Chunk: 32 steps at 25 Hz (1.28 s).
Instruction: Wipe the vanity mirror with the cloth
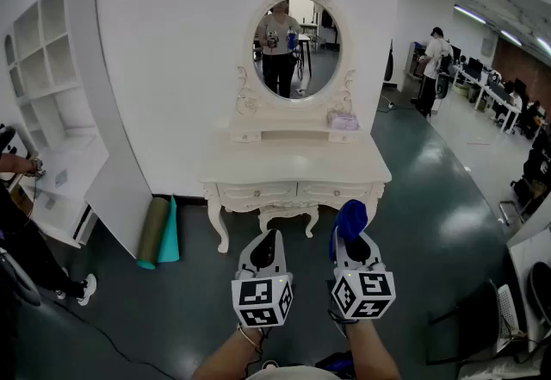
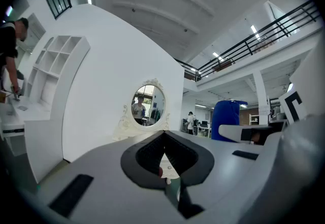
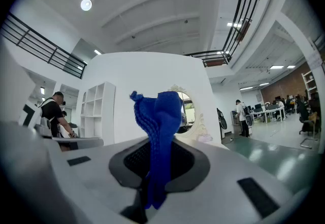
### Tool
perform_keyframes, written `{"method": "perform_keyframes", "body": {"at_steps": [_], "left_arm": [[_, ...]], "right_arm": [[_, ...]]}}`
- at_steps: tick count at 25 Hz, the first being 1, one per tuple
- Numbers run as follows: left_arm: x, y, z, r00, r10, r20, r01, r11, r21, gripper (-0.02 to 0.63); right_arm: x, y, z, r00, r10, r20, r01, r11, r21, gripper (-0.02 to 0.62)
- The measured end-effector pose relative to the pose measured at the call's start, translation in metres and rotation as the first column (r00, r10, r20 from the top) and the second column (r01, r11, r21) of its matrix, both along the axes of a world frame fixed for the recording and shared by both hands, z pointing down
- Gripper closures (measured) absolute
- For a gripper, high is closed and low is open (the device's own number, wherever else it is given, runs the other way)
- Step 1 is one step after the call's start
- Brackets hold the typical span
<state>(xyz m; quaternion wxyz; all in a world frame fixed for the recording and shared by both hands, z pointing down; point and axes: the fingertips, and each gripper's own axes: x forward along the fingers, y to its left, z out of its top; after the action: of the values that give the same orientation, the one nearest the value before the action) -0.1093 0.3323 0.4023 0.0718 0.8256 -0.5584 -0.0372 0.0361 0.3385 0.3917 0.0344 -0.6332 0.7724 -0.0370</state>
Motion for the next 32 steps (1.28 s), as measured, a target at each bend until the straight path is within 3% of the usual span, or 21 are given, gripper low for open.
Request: {"method": "perform_keyframes", "body": {"at_steps": [8, 13, 19, 25, 32], "left_arm": [[-0.015, -0.006, 0.007, 1.000, 0.007, -0.004, -0.007, 1.000, -0.008, 0.601], [-0.029, -0.016, 0.018, 1.000, 0.013, 0.001, -0.013, 1.000, -0.025, 0.601], [-0.035, -0.039, 0.036, 1.000, 0.015, 0.003, -0.015, 0.998, -0.068, 0.601], [-0.033, -0.080, 0.045, 1.000, -0.001, 0.000, 0.001, 0.997, -0.079, 0.601], [-0.018, -0.155, 0.042, 0.999, -0.035, 0.005, 0.035, 0.996, -0.078, 0.601]], "right_arm": [[-0.013, -0.004, 0.007, 1.000, 0.004, -0.004, -0.004, 1.000, -0.012, 0.535], [-0.015, -0.009, 0.013, 0.998, 0.037, 0.052, -0.037, 0.999, -0.006, 0.534], [-0.006, -0.026, 0.031, 0.994, 0.067, 0.089, -0.061, 0.996, -0.059, 0.534], [0.007, -0.068, 0.038, 0.994, 0.076, 0.075, -0.070, 0.995, -0.076, 0.534], [0.021, -0.151, 0.038, 0.997, 0.034, 0.067, -0.028, 0.995, -0.095, 0.534]]}}
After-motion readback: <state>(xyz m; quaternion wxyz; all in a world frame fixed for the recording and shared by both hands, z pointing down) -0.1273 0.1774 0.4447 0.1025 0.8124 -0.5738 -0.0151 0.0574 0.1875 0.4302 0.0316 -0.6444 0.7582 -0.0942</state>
